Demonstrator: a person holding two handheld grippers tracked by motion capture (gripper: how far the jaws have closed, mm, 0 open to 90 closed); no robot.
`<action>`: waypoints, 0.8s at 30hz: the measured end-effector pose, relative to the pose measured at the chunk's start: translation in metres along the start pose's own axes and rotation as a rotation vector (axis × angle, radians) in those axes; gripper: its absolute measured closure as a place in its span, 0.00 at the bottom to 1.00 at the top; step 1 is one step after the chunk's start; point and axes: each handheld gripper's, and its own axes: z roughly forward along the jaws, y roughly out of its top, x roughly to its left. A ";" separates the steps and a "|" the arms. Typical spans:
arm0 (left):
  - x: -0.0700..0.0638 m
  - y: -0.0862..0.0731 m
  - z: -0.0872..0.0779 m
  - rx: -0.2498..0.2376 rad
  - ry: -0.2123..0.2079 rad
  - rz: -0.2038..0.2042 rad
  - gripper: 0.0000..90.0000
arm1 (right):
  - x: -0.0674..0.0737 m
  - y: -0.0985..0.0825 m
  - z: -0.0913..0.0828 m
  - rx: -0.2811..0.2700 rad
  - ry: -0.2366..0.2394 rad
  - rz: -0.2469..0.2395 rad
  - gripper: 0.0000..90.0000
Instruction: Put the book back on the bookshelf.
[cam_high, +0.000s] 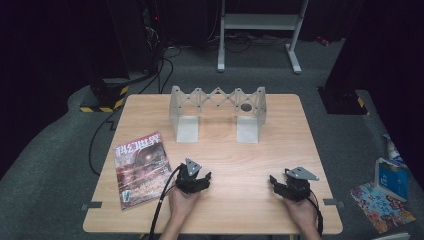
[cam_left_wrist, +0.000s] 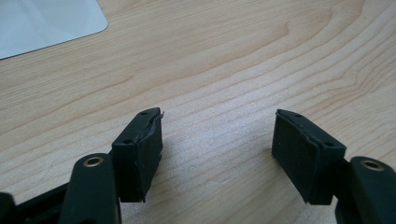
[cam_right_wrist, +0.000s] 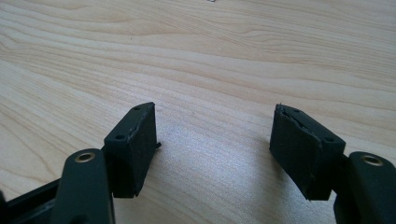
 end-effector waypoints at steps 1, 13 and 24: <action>0.000 0.000 0.000 0.000 -0.001 -0.002 0.37 | 0.000 0.000 0.000 0.000 0.000 0.000 0.35; 0.000 -0.001 -0.001 0.003 0.001 0.001 0.36 | 0.001 -0.001 -0.001 0.000 -0.010 0.006 0.35; 0.000 -0.001 -0.001 0.000 -0.005 0.000 0.36 | 0.000 -0.001 -0.001 -0.002 -0.010 0.006 0.35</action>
